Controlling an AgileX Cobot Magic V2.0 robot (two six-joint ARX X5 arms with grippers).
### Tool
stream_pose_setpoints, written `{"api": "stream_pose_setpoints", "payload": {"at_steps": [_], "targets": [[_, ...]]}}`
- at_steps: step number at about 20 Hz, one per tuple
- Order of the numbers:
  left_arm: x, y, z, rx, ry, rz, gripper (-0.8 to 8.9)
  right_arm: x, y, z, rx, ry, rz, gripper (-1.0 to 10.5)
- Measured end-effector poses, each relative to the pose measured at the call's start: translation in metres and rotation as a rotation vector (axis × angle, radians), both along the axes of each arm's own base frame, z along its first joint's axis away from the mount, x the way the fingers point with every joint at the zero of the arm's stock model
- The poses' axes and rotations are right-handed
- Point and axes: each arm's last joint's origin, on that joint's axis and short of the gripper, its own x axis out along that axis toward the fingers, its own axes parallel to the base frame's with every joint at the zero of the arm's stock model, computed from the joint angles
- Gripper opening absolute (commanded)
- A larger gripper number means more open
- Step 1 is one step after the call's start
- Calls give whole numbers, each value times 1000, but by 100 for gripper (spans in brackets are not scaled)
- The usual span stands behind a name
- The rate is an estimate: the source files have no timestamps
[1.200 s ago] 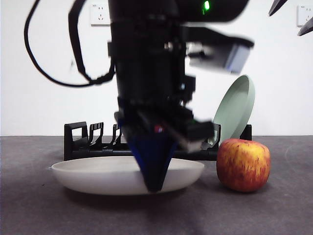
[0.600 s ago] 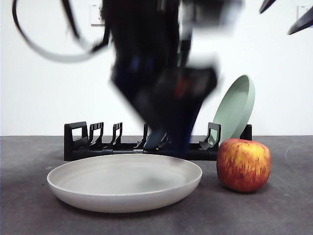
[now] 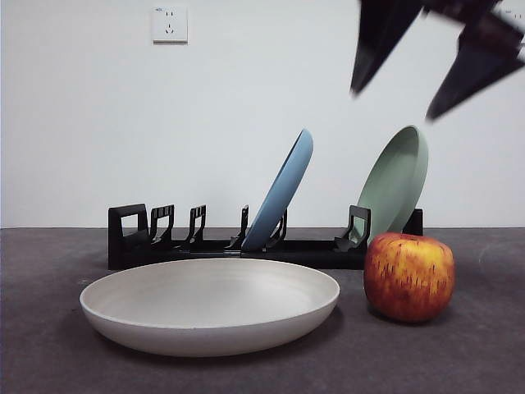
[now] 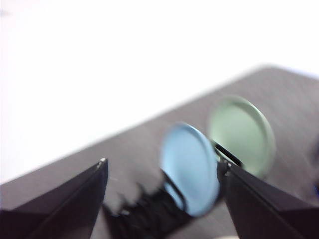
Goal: Take the yellow plate from the plate rack,put the plate on the table,take the apple from the table,put the apple in the plate
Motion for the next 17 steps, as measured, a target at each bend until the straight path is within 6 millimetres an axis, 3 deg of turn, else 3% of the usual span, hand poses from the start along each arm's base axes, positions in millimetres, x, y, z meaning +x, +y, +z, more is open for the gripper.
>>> {"api": "stream_pose_setpoints", "payload": {"at_steps": [4,6,8,15,17], "targets": [[-25,48,12,-100,-74,115,368,25,18,-45,-107,155,3,630],[-32,60,13,-111,-84,159,369,36,24,-68,-150,230,2,630],[-34,63,10,-84,-73,183,369,43,28,-88,-185,290,3,630],[-34,64,5,-35,-50,188,369,49,31,-111,-230,377,4,617],[-34,64,5,-31,-48,188,369,48,31,-113,-240,394,4,496]]}}
